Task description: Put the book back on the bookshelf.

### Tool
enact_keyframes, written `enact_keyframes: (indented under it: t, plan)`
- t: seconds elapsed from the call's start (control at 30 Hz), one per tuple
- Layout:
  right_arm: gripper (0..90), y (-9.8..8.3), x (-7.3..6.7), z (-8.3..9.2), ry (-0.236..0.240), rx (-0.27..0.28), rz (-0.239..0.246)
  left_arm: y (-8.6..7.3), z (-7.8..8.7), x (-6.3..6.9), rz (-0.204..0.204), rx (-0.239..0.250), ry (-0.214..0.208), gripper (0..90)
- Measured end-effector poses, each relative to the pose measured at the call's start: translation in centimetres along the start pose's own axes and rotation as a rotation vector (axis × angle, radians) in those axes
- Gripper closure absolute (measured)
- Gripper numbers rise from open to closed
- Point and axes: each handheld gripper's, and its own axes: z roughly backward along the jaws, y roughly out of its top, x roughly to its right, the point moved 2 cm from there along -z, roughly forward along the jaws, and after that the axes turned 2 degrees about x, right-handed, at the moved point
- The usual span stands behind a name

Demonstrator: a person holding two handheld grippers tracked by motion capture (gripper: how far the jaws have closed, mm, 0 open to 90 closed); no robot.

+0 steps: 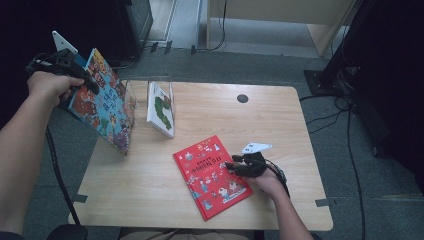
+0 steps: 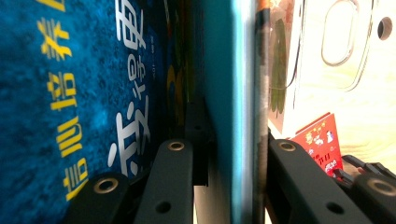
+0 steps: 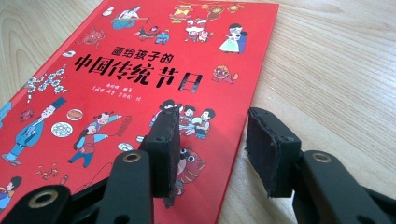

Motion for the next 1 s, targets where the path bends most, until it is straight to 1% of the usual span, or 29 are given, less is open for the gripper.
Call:
enact_keyframes:
  t: [0.07, 0.13, 0.2, 0.33, 0.43, 0.5, 0.53, 0.73, 0.8, 0.9, 0.93, 0.97, 1.0]
  plan:
    - [54.8, 0.0, 0.0, 0.0, 0.0, 0.0, 0.0, -0.1, 0.0, 0.0, -0.006, -0.007, 0.01, 78.0]
    - [54.7, 0.0, 0.0, 0.0, 0.0, 0.0, 0.0, -0.1, 0.1, 0.0, -0.007, -0.007, 0.007, 77.2]
    - [54.7, 0.0, 0.0, 0.0, -0.001, 0.001, -0.001, -0.1, 0.3, -0.1, -0.006, 0.002, -0.005, 76.2]
    - [54.6, 0.0, 0.0, 0.0, 0.0, -0.003, -0.002, -0.2, 0.2, 0.1, -0.018, -0.005, 0.016, 72.7]
    - [54.6, 0.0, 0.0, 0.0, -0.001, -0.001, -0.001, -0.1, 0.3, 0.1, -0.031, -0.02, 0.009, 70.4]
    - [54.4, 0.0, 0.0, 0.0, 0.0, -0.002, -0.002, -0.1, 0.4, 0.2, -0.033, -0.027, 0.012, 69.0]
    - [54.4, 0.0, 0.0, 0.0, -0.001, 0.0, -0.001, -0.1, 0.3, 0.2, -0.029, -0.024, 0.012, 68.7]
    - [54.3, 0.0, 0.0, 0.0, 0.0, -0.002, -0.003, -0.1, 0.8, 0.2, -0.036, -0.028, 0.005, 66.4]
    - [54.2, 0.0, 0.0, 0.0, 0.0, 0.0, -0.002, 0.0, 1.0, 0.3, -0.031, -0.02, 0.0, 65.6]
    - [54.2, 0.0, 0.0, 0.0, -0.001, -0.001, -0.004, 0.0, 1.4, 0.2, -0.036, -0.024, -0.004, 65.4]
    - [54.2, 0.0, 0.0, 0.0, -0.001, -0.002, -0.003, 0.0, 1.5, 0.1, -0.037, -0.025, -0.011, 65.3]
    - [54.2, 0.0, 0.0, 0.0, -0.001, -0.002, -0.002, 0.0, 1.5, 0.1, -0.029, -0.017, -0.021, 65.5]
    - [54.2, 0.0, 0.0, 0.1, -0.001, -0.002, -0.002, 0.0, 1.7, -0.1, -0.024, -0.014, -0.038, 65.5]
